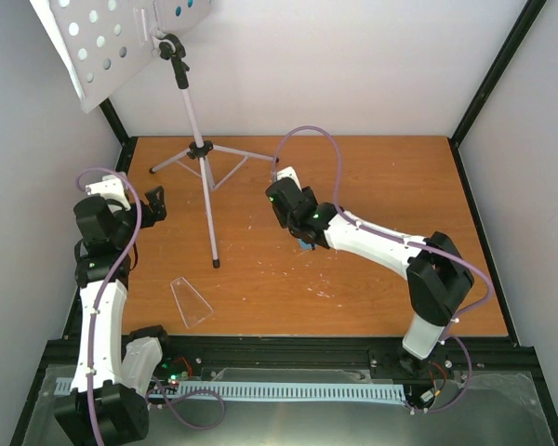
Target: Pack up the instrument practice props
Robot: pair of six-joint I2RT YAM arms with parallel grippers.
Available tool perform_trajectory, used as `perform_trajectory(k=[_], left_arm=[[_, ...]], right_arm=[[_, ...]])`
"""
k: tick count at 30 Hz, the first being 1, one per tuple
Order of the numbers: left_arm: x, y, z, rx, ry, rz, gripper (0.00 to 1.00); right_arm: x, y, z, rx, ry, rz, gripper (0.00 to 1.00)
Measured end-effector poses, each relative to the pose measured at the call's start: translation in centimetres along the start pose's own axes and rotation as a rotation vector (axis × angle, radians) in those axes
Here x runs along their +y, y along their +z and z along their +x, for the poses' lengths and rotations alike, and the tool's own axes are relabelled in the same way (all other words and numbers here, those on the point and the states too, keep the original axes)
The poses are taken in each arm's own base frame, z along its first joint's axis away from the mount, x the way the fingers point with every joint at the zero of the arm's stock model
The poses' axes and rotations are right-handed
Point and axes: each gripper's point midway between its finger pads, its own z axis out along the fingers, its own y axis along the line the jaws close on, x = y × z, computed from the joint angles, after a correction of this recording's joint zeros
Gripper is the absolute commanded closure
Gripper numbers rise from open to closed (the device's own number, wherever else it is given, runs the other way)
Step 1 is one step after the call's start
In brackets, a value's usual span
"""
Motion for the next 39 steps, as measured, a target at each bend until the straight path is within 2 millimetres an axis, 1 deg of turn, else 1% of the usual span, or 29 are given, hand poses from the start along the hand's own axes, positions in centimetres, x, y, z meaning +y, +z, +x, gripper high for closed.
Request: perform_trajectory(k=[2, 6, 8, 11, 14, 18, 20, 23, 26, 28, 30, 32, 33, 35, 37, 38, 39], left_arm=[[0.0, 0.0, 0.0, 0.000, 0.000, 0.000, 0.00], [0.0, 0.0, 0.0, 0.000, 0.000, 0.000, 0.01], [0.0, 0.0, 0.0, 0.001, -0.001, 0.001, 0.00], [0.0, 0.0, 0.0, 0.001, 0.000, 0.003, 0.01], [0.0, 0.0, 0.0, 0.001, -0.001, 0.003, 0.01], [0.0, 0.0, 0.0, 0.001, -0.001, 0.003, 0.01], [0.0, 0.0, 0.1, 0.002, -0.001, 0.003, 0.01], [0.0, 0.1, 0.1, 0.004, -0.001, 0.002, 0.01], [0.0, 0.1, 0.2, 0.006, -0.002, 0.002, 0.01], [0.0, 0.1, 0.2, 0.006, -0.002, 0.001, 0.01], [0.1, 0.1, 0.2, 0.007, -0.003, -0.001, 0.01], [0.1, 0.1, 0.2, 0.007, -0.003, -0.005, 0.01], [0.2, 0.2, 0.2, 0.006, -0.003, -0.007, 0.01], [0.3, 0.2, 0.2, 0.005, -0.003, -0.014, 0.00], [0.4, 0.1, 0.1, 0.004, -0.003, -0.021, 0.01], [0.5, 0.1, 0.1, 0.003, -0.003, -0.026, 0.00], [0.6, 0.1, 0.1, 0.002, -0.004, -0.029, 0.01]], right_arm=[[-0.2, 0.2, -0.4, -0.031, 0.024, 0.015, 0.51], [-0.5, 0.4, -0.3, -0.058, 0.059, 0.038, 0.50], [-0.7, 0.4, -0.2, -0.069, 0.076, 0.044, 0.48], [-0.9, 0.2, -0.1, -0.076, 0.094, 0.050, 0.40], [-1.2, 0.1, 0.1, -0.079, 0.110, 0.061, 0.28], [-1.7, -0.5, -0.2, -0.097, 0.129, 0.066, 0.14], [-1.9, -1.1, -0.8, -0.115, 0.135, 0.056, 0.07], [-2.6, -3.1, -2.0, -0.164, 0.144, 0.022, 0.00], [-3.7, -5.6, -3.5, -0.228, 0.155, -0.005, 0.00], [-4.7, -7.7, -4.5, -0.282, 0.169, -0.017, 0.00], [-6.1, -9.9, -5.1, -0.338, 0.190, -0.022, 0.00], [-7.6, -11.5, -5.1, -0.380, 0.217, -0.029, 0.00], [-8.6, -11.9, -4.8, -0.392, 0.235, -0.027, 0.00], [-11.1, -11.6, -3.8, -0.393, 0.297, -0.019, 0.00], [-13.9, -10.5, -2.0, -0.367, 0.370, 0.003, 0.00], [-15.2, -9.7, -0.8, -0.344, 0.409, 0.009, 0.00], [-15.9, -9.0, 0.3, -0.323, 0.439, 0.007, 0.00]])
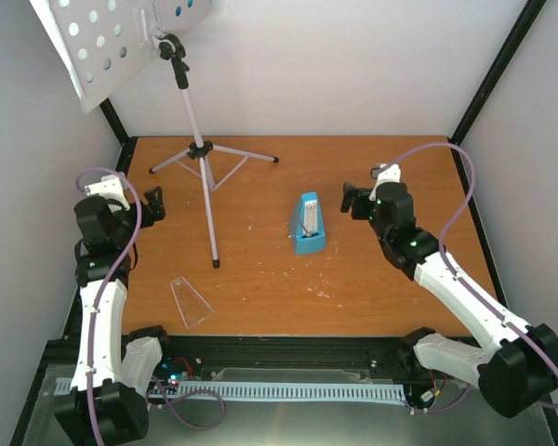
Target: Pack up the instrument practice props
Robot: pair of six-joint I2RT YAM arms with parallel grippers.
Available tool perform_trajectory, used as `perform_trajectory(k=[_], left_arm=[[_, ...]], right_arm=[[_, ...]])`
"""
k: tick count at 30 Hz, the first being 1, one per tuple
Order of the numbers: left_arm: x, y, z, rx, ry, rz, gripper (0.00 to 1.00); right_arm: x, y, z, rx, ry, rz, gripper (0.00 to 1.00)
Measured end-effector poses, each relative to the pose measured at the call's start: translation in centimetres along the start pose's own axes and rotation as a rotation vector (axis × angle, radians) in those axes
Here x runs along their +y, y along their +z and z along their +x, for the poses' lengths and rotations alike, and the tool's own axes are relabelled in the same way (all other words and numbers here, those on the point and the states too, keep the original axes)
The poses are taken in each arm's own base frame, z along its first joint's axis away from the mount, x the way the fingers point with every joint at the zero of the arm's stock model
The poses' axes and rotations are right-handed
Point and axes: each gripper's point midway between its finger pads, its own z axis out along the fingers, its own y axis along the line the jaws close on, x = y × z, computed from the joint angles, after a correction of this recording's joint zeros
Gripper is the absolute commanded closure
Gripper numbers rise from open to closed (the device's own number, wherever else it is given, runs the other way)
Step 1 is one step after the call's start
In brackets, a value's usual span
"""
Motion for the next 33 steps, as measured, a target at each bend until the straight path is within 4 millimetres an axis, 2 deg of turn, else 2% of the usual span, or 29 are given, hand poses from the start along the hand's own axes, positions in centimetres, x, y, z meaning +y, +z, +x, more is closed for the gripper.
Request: perform_trajectory(k=[3, 8, 10, 14, 17, 21, 27, 33], left_arm=[[0.1, 0.1, 0.0, 0.001, -0.001, -0.006, 0.00], [0.7, 0.8, 0.7, 0.031, -0.015, -0.022, 0.01], [0.9, 1.2, 1.1, 0.045, -0.020, -0.027, 0.01], [1.0, 1.6, 1.5, 0.063, -0.027, -0.028, 0.00], [0.9, 1.5, 1.5, 0.062, -0.027, -0.024, 0.00], [0.6, 1.5, 1.5, 0.064, -0.027, -0.006, 0.01], [0.3, 1.3, 1.4, 0.059, -0.025, 0.010, 0.01], [0.0, 1.2, 1.2, 0.054, -0.023, 0.021, 0.01]], right_arm=[[-2.9, 1.6, 3.7, 0.104, 0.114, -0.015, 0.00], [-4.9, 4.0, 10.6, 0.305, 0.335, -0.107, 0.00], [-4.4, 4.5, 13.3, 0.388, 0.399, -0.155, 0.01], [-1.9, 5.4, 16.5, 0.505, 0.485, -0.291, 0.14], [-0.5, 5.9, 17.6, 0.536, 0.520, -0.381, 0.22], [1.2, 5.8, 18.1, 0.537, 0.523, -0.499, 0.26], [3.4, 4.8, 17.8, 0.496, 0.445, -0.636, 0.26], [4.7, 5.0, 18.2, 0.479, 0.356, -0.697, 0.21]])
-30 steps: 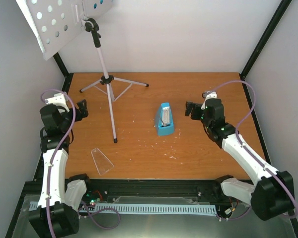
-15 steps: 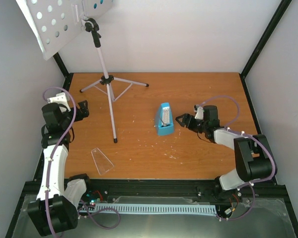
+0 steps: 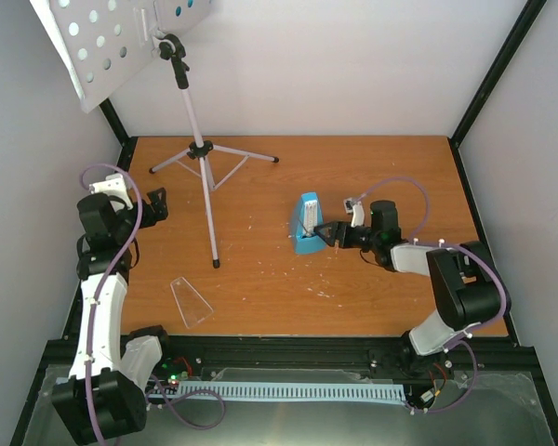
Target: Pack up the instrument practice props
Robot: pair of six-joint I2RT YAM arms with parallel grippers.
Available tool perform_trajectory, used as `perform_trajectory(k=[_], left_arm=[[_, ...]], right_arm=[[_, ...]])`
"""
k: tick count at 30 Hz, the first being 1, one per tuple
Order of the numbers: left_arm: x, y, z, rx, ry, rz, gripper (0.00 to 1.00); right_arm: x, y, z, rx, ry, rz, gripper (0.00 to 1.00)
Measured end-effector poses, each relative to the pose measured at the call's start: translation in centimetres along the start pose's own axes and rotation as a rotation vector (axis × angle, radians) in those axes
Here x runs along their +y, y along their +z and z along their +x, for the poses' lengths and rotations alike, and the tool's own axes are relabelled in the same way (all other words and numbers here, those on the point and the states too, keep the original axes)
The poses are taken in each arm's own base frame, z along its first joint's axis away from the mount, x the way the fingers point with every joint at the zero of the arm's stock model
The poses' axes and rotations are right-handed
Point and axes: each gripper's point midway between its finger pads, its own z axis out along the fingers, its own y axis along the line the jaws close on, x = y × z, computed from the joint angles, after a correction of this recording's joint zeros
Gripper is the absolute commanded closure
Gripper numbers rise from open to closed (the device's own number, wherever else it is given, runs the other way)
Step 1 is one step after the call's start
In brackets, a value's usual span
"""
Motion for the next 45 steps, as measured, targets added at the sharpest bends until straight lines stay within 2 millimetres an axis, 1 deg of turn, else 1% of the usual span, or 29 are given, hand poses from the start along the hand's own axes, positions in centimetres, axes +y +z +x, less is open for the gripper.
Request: perform_trajectory(k=[6, 9, 12, 14, 16, 17, 18, 19, 20, 21, 23, 28, 30, 32, 34, 37, 41, 45], left_arm=[[-0.1, -0.1, -0.1, -0.003, 0.001, 0.006, 0.00], [-0.2, -0.3, -0.2, -0.011, 0.004, 0.007, 0.00], [-0.3, -0.4, -0.3, -0.015, 0.006, 0.008, 0.01], [-0.3, -0.4, -0.3, -0.015, 0.006, 0.008, 0.01], [-0.3, -0.4, -0.4, -0.015, 0.006, 0.008, 0.00], [-0.3, -0.4, -0.4, -0.016, 0.006, 0.007, 0.00], [-0.3, -0.4, -0.4, -0.016, 0.006, 0.007, 0.00], [-0.3, -0.4, -0.4, -0.016, 0.006, 0.007, 0.01], [-0.3, -0.4, -0.4, -0.016, 0.006, 0.006, 0.01], [-0.2, -0.4, -0.4, -0.016, 0.006, 0.006, 0.00], [-0.2, -0.4, -0.4, -0.017, 0.006, 0.003, 0.01], [-0.3, -0.6, -0.5, -0.024, 0.008, 0.004, 0.00], [-0.4, -0.8, -0.7, -0.031, 0.011, 0.005, 0.00], [-0.4, -0.9, -0.8, -0.037, 0.013, 0.005, 0.00], [-0.5, -1.1, -0.9, -0.043, 0.015, 0.005, 0.01], [-0.5, -1.2, -1.1, -0.049, 0.016, 0.005, 0.01], [-0.5, -1.2, -1.1, -0.049, 0.017, 0.006, 0.00], [-0.5, -1.2, -1.1, -0.049, 0.016, 0.005, 0.01]], right_arm=[[1.1, 1.5, 0.7, 0.037, -0.075, -0.026, 0.24], [1.7, 2.3, 1.4, 0.061, -0.107, -0.041, 0.25], [3.0, 2.9, 2.3, 0.086, -0.136, -0.068, 0.25], [4.1, 3.5, 3.0, 0.104, -0.162, -0.095, 0.24], [5.1, 3.9, 3.6, 0.115, -0.186, -0.108, 0.20], [5.5, 4.0, 3.8, 0.118, -0.199, -0.112, 0.17], [5.9, 4.0, 4.0, 0.115, -0.215, -0.114, 0.13], [6.3, 3.8, 3.9, 0.108, -0.230, -0.113, 0.07], [6.5, 3.5, 3.7, 0.094, -0.247, -0.107, 0.01], [6.8, 3.1, 3.4, 0.077, -0.259, -0.097, 0.00], [7.7, 1.7, 2.1, 0.022, -0.311, -0.076, 0.00], [11.3, -1.9, -1.6, -0.143, -0.452, -0.079, 0.00], [12.4, -2.9, -2.5, -0.187, -0.499, -0.087, 0.00], [13.0, -3.4, -3.0, -0.215, -0.540, -0.093, 0.00], [13.3, -3.5, -3.2, -0.229, -0.574, -0.100, 0.00], [13.4, -3.1, -3.2, -0.235, -0.616, -0.116, 0.00], [12.8, -1.8, -3.0, -0.217, -0.652, -0.126, 0.00], [12.6, -0.5, -3.6, -0.214, -0.696, -0.122, 0.00]])
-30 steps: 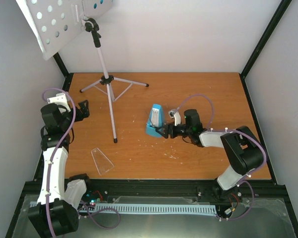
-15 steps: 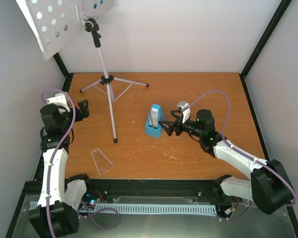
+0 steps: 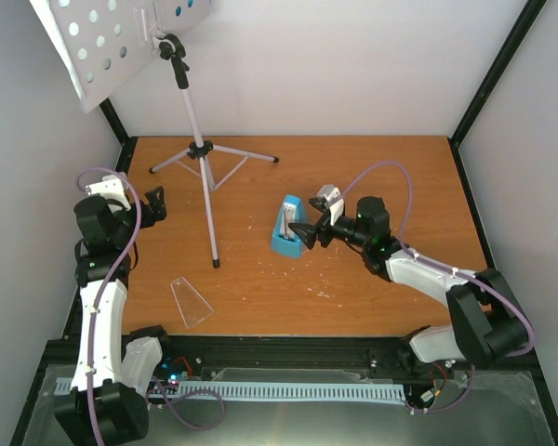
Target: Pack up the instrument practice props
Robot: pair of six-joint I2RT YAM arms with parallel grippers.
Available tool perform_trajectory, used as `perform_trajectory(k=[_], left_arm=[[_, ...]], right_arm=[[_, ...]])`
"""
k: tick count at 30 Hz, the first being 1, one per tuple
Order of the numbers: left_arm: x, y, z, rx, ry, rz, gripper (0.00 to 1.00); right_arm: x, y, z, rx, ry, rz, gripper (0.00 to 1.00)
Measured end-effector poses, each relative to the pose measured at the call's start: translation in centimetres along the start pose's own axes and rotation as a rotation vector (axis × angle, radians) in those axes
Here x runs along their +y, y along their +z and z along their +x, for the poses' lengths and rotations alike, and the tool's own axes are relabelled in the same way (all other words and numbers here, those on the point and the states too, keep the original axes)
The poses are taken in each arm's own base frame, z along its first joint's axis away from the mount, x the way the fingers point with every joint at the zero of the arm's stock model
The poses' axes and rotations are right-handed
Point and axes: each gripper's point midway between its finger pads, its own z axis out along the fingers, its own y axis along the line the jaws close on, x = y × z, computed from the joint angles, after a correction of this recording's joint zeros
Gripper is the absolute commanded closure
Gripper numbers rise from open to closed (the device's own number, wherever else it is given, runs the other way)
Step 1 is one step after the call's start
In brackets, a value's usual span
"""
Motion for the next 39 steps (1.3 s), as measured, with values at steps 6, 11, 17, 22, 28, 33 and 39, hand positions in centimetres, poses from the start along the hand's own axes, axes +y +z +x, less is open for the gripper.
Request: perform_trajectory(k=[6, 11, 17, 22, 28, 33, 39], left_arm=[[0.0, 0.0, 0.0, 0.000, 0.000, 0.000, 0.00], [0.0, 0.0, 0.0, 0.000, 0.000, 0.000, 0.00], [0.0, 0.0, 0.0, 0.000, 0.000, 0.001, 0.00], [0.0, 0.0, 0.0, 0.000, 0.000, 0.001, 0.00], [-0.2, 0.0, 0.0, 0.001, 0.000, 0.012, 0.01], [-0.4, 0.0, -0.1, -0.003, 0.002, 0.021, 0.01], [-0.5, 0.5, 0.3, 0.017, -0.004, 0.037, 0.01]], right_arm=[[-0.7, 2.5, -0.9, 0.000, -0.083, -0.014, 0.00], [-1.8, 4.0, 0.2, 0.026, -0.112, -0.006, 0.00], [-3.0, 5.2, 2.6, 0.073, -0.119, 0.022, 0.02], [-3.5, 5.5, 3.0, 0.072, -0.127, 0.040, 0.11], [-3.7, 5.6, 2.7, 0.045, -0.136, 0.049, 0.21], [-3.2, 5.4, 2.8, 0.029, -0.122, 0.034, 0.26], [-2.7, 5.1, 2.6, 0.020, -0.125, 0.016, 0.30]])
